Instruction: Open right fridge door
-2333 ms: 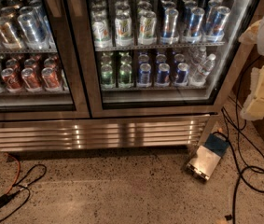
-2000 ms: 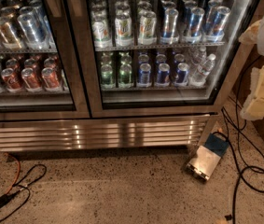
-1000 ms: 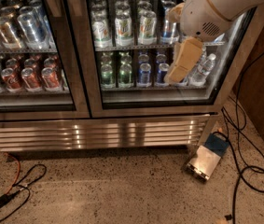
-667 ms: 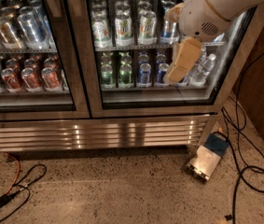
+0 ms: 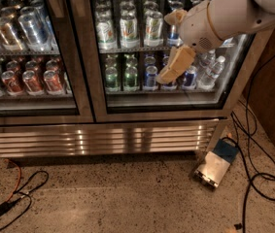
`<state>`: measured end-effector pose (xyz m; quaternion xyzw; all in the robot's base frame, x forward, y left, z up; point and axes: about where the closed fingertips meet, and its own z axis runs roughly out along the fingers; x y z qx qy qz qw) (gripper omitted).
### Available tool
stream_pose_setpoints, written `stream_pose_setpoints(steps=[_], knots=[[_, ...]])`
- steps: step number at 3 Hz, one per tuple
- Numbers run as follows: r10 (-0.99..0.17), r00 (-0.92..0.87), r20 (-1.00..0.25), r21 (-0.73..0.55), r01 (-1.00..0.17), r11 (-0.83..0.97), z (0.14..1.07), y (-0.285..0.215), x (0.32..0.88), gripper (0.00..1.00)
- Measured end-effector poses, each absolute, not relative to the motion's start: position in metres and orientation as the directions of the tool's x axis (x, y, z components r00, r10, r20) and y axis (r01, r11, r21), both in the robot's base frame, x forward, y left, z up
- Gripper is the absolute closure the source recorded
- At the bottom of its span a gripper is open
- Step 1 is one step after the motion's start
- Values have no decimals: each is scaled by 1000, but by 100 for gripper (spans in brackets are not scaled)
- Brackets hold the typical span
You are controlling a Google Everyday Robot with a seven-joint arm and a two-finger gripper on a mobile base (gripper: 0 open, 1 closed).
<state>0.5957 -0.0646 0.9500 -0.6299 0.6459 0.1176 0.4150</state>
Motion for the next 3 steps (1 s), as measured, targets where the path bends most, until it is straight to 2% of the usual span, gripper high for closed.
stream_pose_setpoints(steps=[2,3], knots=[[-519,289,-804,-457,-859,229,972,-33,670,0],[-519,289,-804,-457,-860,229,972,-33,670,0]])
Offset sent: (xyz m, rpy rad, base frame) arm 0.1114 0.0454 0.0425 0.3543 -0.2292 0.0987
